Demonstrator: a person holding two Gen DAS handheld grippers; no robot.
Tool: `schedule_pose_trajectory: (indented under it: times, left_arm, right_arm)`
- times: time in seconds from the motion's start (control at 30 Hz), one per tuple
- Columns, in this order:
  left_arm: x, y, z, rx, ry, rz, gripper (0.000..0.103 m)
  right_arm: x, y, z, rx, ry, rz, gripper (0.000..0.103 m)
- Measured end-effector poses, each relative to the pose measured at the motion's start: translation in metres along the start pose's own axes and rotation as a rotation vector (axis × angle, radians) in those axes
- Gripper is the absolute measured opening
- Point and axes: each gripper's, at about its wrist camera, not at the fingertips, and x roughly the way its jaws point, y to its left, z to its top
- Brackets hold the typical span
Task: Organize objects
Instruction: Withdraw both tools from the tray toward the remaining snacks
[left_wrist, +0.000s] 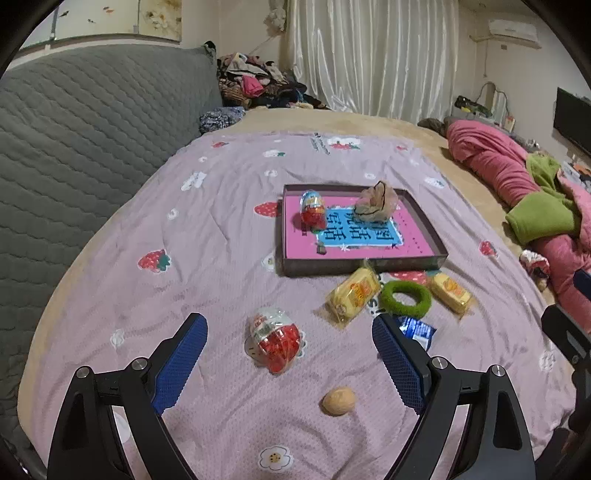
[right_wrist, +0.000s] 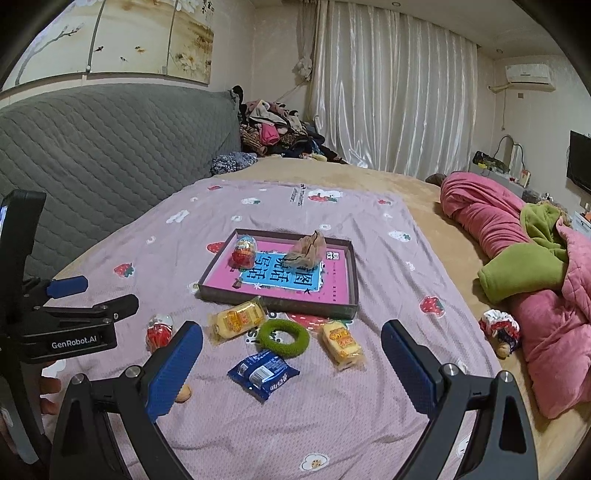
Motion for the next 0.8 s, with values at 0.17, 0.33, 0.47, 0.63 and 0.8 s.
schedule_pose_trajectory:
  times: [0.17,0.33,0.47,0.63,0.8]
  left_arm:
    - [0.008,0.001,-0.007,0.001,0.012,-0.002,0.091]
    - [0.016,0.003,-0.013,-0.01,0.021,-0.008,0.091]
    - [0.02,0.004,-0.017,-0.015,0.033,-0.015,0.091]
    - [0.026,0.005,-0.022,-0.022,0.049,-0.019,0.091]
    - [0.034,0.005,-0.026,-0.019,0.065,-0.022,0.091]
  right_arm:
    - [0.008,-0.001,-0.006,0.009,0.019,0.003,0.098]
    - [0.017,0.002,-0.013,0.011,0.04,0.002,0.098]
    - [0.024,0.002,-0.018,0.018,0.056,0.008,0.098]
    - [0.032,0.006,-0.024,0.016,0.078,0.012,0.098]
    - [0.038,0.008,-0.03,0.016,0.095,0.013,0.098]
